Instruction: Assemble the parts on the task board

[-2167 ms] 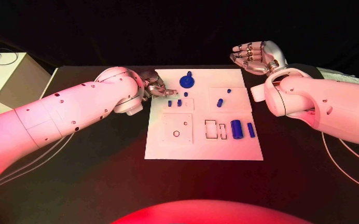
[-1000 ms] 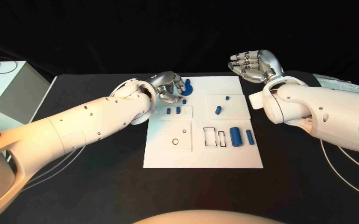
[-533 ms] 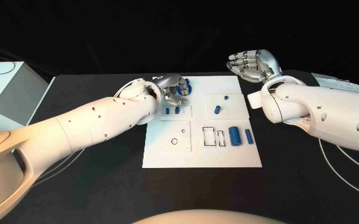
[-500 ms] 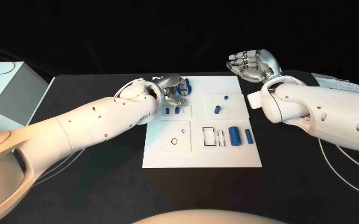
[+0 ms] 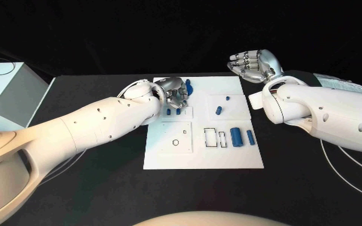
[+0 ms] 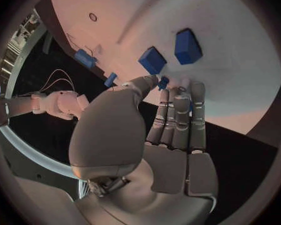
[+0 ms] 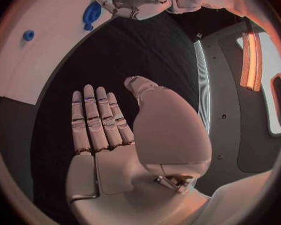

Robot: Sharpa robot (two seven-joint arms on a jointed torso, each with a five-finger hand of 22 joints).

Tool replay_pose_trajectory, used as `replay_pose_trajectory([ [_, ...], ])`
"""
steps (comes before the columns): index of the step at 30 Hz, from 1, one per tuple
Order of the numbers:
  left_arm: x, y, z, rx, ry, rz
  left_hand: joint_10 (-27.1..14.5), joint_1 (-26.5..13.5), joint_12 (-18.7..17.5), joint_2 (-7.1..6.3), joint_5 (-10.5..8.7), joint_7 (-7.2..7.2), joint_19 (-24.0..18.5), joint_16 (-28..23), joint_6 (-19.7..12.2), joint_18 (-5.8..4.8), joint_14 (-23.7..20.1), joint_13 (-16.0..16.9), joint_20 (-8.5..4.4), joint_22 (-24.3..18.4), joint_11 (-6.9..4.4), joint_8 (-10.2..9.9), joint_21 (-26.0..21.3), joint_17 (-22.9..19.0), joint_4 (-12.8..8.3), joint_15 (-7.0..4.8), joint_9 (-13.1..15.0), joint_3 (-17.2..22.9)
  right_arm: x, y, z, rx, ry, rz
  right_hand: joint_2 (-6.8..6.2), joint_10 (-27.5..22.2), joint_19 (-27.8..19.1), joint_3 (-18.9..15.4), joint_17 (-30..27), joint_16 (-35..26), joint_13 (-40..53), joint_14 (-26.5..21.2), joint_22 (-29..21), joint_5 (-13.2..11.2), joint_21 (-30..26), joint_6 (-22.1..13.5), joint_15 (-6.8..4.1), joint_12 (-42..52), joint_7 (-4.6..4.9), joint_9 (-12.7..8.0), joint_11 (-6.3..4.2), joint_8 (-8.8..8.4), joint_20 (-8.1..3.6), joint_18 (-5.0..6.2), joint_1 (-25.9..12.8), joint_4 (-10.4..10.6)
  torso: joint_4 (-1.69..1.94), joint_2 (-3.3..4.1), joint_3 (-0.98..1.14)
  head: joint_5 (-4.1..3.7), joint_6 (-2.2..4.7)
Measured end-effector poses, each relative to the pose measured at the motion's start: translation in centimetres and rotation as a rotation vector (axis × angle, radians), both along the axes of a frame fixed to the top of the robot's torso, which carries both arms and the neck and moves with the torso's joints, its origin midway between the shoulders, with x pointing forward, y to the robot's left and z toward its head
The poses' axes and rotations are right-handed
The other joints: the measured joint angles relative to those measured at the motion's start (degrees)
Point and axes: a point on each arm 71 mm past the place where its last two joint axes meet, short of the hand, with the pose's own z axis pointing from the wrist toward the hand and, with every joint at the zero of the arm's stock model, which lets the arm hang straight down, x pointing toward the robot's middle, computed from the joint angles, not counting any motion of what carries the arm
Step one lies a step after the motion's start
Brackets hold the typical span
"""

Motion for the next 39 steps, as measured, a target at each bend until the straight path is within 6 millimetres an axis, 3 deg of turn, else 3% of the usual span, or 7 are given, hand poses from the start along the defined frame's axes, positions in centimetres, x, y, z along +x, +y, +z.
replay_pose_trajectory([
  [8, 0.13, -0.13, 0.04, 0.008, -0.005, 0.008, 2.0, 1.2, 0.0, 1.21, 0.00, 0.12, 2.1, 1.8, 2.0, 0.00, 1.4, -0.8, -0.18, 2.0, -0.38, -0.5, 1.9, 0.8, -0.3, -0.18, -0.4, 1.3, -0.02, 0.03, 0.02, 0.000, 0.000, 0.001, 0.00, 0.0, 0.0, 0.0, 0.0, 0.0, 0.0, 0.0, 0.0, 0.0, 0.0, 0.0, 0.00, 0.0, 0.00, 0.0, 0.00, 0.00, 0.00, 0.00, 0.0, 0.0, 0.01, 0.02, 0.02, -0.19, -0.18],
  [14, 0.14, -0.16, 0.03, 0.010, -0.005, 0.011, 5.3, 2.5, -0.7, 2.47, 0.00, -0.07, 4.1, 3.8, 4.3, 0.01, 3.6, -1.4, -1.02, 4.4, -1.29, -1.0, 4.1, 2.5, -1.1, -1.11, -0.8, 3.5, -0.02, 0.10, 0.02, 0.001, 0.000, 0.003, 0.00, 0.0, 0.0, 0.2, 0.0, 0.0, 0.0, 0.0, -0.1, 0.0, 0.0, 0.0, 0.00, -0.2, 0.00, -0.1, 0.00, -0.22, 0.00, 0.00, 0.0, -0.2, 0.07, -0.01, 0.01, -0.26, -0.35],
  [21, 0.12, -0.17, -0.02, 0.013, -0.002, 0.012, 7.3, 2.5, -1.3, 2.51, -0.22, -0.21, 5.1, 5.1, 5.2, 0.01, 4.9, -2.0, -1.35, 6.3, -1.86, -1.8, 5.5, 4.0, -1.8, -1.44, -1.0, 4.2, -0.02, 0.15, 0.02, 0.001, 0.000, 0.004, 0.00, 0.0, 0.0, 0.2, 0.0, 0.0, 0.0, 0.0, -0.1, 0.0, 0.0, 0.0, 0.00, -0.2, 0.00, -0.1, 0.00, -0.22, 0.00, 0.00, 0.0, -0.2, 0.08, -0.08, -0.02, -0.29, -0.44],
  [33, 0.05, -0.28, -0.07, 0.004, -0.009, 0.005, 12.4, 3.2, -2.9, 3.19, -0.35, -1.13, 8.6, 7.9, 9.7, 0.00, 9.5, -2.7, -2.45, 10.4, -3.13, -2.3, 9.0, 8.7, -3.2, -2.73, -0.5, 5.2, -0.02, 0.20, 0.03, 0.001, -0.001, 0.005, 0.00, 0.0, 0.0, 0.2, -0.1, 0.0, 0.0, 0.0, -0.1, 0.0, 0.0, 0.2, 0.00, -0.2, -0.15, -0.1, 0.00, -0.22, 0.00, 0.00, 0.0, -0.2, 0.07, -0.08, -0.02, 0.01, -0.26],
  [35, 0.06, -0.19, -0.07, -0.001, -0.014, 0.005, 12.8, 3.3, -3.3, 3.26, -0.37, -1.14, 8.8, 8.1, 9.8, -0.84, 9.8, -2.8, -2.66, 10.8, -3.04, -2.3, 9.3, 9.1, -3.5, -2.73, -0.2, 5.5, -0.02, 0.20, 0.03, 0.001, -0.001, 0.005, 0.00, 0.0, 0.0, 0.2, -0.1, 0.0, 0.0, 0.0, -0.1, 0.0, 0.0, 0.2, 0.00, -0.2, -0.15, -0.1, 0.00, -0.22, 0.00, 0.00, 0.0, -0.2, 0.07, -0.08, -0.02, -0.01, -0.22],
  [39, 0.10, 0.19, 0.03, -0.015, -0.028, 0.010, 12.8, 3.4, -4.5, 3.40, -0.37, -1.02, 9.0, 8.2, 10.0, -0.92, 10.0, -3.1, -2.63, 11.1, -2.98, -3.0, 9.5, 9.2, -3.7, -2.65, -0.2, 5.8, -0.02, 0.20, 0.03, 0.001, -0.001, 0.005, 0.00, 0.0, 0.0, 0.2, -0.1, 0.0, 0.0, 0.0, -0.1, 0.0, 0.0, 0.2, 0.00, -0.2, -0.15, -0.1, 0.00, -0.22, 0.00, 0.00, 0.0, -0.2, 0.06, -0.08, -0.02, -0.09, -0.18],
])
